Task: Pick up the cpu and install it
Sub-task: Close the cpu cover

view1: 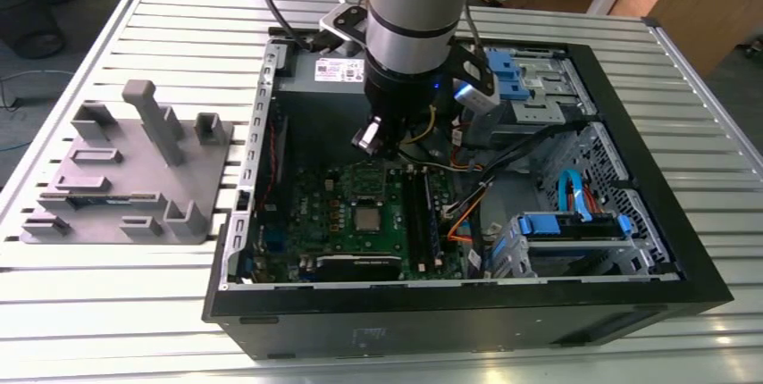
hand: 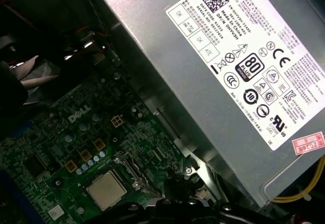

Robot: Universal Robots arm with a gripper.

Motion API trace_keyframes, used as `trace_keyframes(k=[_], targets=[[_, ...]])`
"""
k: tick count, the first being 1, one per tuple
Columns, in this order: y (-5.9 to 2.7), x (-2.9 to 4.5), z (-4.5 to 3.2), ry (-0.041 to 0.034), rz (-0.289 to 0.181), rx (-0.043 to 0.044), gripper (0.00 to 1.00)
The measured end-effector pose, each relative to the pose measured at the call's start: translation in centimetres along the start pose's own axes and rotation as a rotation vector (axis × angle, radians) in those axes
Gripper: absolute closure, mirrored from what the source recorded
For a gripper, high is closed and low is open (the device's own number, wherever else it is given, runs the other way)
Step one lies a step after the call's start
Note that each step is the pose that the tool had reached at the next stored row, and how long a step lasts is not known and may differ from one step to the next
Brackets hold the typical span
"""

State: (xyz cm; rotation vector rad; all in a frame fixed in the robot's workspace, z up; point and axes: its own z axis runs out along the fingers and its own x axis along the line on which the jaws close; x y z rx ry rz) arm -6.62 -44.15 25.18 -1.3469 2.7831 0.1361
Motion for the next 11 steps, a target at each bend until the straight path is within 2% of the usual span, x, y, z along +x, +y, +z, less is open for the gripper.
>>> trace_keyframes(k=[11], targets=[[-0.01, 0.02, 0.00, -0.0023, 0.039, 0.0032, 0.87]])
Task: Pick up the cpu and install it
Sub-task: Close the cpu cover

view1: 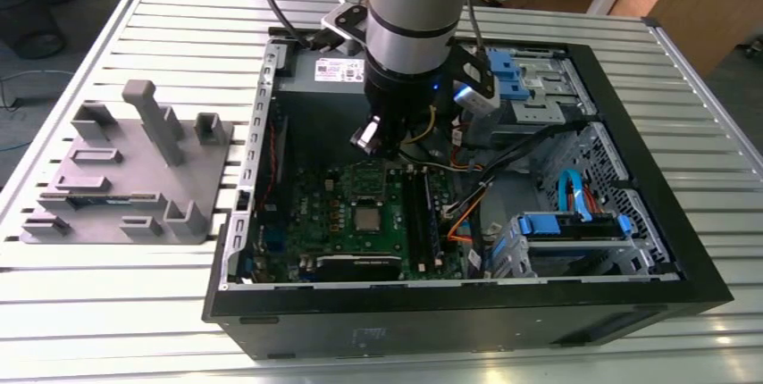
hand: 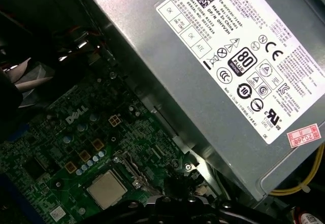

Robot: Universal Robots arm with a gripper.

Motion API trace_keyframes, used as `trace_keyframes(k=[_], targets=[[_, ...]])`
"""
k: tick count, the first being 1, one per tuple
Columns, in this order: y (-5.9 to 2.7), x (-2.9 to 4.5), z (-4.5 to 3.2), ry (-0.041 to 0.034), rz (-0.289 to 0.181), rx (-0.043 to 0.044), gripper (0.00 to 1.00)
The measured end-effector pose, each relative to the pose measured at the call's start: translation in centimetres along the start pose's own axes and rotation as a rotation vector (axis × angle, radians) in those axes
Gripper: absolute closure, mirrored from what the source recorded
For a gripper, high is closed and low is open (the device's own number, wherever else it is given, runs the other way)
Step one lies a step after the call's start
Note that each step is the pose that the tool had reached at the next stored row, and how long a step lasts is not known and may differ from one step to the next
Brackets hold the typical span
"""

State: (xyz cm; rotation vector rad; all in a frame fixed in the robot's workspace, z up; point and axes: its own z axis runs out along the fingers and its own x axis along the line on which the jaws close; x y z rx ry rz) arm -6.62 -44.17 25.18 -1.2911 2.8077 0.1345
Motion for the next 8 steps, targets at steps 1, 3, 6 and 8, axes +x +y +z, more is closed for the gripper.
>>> trace_keyframes(k=[1, 3, 6, 8], targets=[[0.00, 0.00, 0.00, -0.0002, 0.003, 0.0002, 0.87], [-0.02, 0.02, 0.00, -0.0006, 0.010, 0.0008, 0.87], [-0.04, 0.06, -0.01, -0.0013, 0.021, 0.0017, 0.87], [-0.07, 0.07, -0.01, -0.0017, 0.029, 0.0023, 0.87]])
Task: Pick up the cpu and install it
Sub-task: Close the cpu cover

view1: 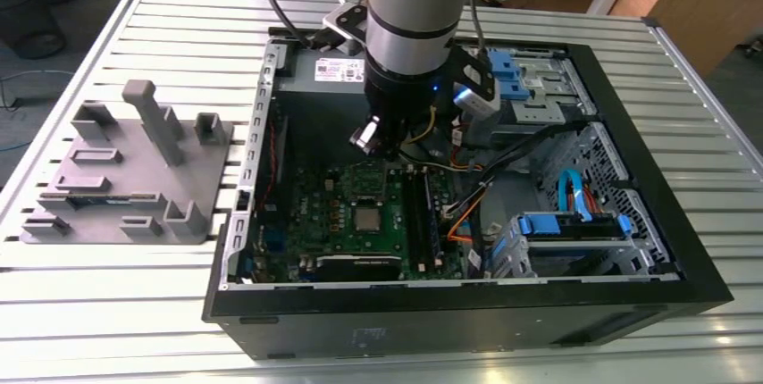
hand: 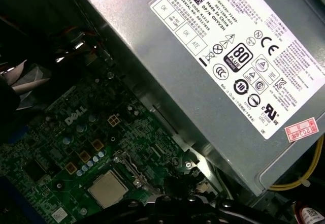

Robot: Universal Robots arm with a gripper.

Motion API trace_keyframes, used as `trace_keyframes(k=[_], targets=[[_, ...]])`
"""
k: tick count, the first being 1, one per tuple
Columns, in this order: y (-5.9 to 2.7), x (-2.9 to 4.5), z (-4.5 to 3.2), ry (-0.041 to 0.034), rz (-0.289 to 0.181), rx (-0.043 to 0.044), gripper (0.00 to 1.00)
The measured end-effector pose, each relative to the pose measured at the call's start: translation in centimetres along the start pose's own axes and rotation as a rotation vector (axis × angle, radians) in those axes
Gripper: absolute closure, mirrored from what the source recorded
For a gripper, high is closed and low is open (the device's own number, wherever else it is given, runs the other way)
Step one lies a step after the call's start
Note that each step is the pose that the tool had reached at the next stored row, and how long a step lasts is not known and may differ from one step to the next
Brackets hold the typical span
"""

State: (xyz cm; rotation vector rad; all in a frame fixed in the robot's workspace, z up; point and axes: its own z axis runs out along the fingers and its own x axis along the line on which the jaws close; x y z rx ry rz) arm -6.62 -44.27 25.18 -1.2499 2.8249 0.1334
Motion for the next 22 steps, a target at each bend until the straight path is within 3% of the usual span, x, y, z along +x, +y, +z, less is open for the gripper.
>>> trace_keyframes(k=[8, 22], targets=[[-0.08, 0.03, 0.00, -0.0020, 0.033, 0.0026, 0.87], [-0.34, 0.29, -0.18, -0.0021, 0.035, 0.0028, 0.87]])
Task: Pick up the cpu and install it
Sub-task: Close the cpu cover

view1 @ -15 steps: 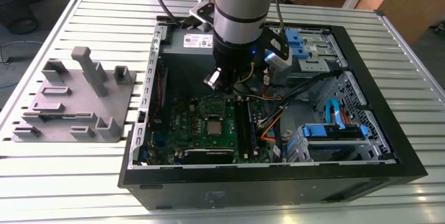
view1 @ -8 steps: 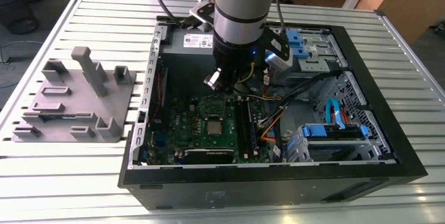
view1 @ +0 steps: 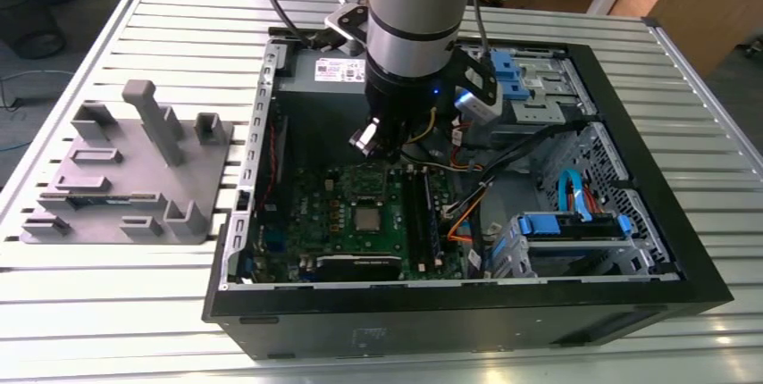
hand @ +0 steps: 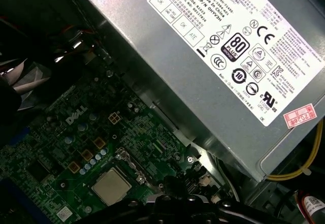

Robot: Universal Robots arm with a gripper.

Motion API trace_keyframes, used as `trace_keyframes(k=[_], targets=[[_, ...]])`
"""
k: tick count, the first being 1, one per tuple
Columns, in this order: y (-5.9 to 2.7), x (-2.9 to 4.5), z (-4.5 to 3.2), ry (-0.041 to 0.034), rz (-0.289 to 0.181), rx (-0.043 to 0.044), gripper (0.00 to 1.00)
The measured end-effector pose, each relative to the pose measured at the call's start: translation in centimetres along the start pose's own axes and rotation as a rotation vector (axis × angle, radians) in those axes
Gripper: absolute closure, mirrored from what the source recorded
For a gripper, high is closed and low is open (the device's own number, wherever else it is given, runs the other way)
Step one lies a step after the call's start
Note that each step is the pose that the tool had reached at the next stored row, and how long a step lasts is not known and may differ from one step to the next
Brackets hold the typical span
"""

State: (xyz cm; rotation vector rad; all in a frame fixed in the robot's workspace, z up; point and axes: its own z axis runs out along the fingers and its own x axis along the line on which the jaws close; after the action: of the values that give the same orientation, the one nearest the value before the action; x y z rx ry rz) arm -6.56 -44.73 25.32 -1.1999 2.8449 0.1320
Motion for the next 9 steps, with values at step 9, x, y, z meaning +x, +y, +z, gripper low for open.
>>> trace_keyframes(k=[9], targets=[[0.00, 0.00, 0.00, -0.0005, 0.002, -0.0002, 0.87]])
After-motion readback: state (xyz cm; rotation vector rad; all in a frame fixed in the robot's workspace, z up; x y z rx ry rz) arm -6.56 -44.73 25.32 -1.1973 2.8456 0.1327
